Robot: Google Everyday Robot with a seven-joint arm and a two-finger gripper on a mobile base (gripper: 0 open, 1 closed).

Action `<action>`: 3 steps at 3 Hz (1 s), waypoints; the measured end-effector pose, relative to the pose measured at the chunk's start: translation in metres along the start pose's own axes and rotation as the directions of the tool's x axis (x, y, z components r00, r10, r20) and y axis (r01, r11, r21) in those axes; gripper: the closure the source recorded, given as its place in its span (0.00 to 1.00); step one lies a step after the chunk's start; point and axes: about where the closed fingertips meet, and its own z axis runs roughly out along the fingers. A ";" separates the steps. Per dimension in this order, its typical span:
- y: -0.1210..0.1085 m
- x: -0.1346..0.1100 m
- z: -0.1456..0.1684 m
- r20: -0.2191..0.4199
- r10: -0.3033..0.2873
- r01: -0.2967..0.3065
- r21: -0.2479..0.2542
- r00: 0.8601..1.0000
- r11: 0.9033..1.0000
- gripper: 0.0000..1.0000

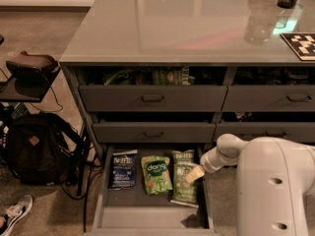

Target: Pick green jalapeno chip bag from bottom drawer and place on counter

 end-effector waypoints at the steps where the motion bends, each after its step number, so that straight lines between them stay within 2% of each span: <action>1: -0.013 0.004 0.017 0.012 0.041 -0.040 -0.029 0.999 0.999 0.00; 2: -0.029 0.000 0.032 0.073 0.077 -0.076 -0.024 0.994 0.997 0.00; 3: -0.042 -0.008 0.048 0.107 0.076 -0.076 -0.010 0.991 0.997 0.00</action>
Offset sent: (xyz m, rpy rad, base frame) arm 0.0495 -0.0109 -0.0481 0.1263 -0.0575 -0.1470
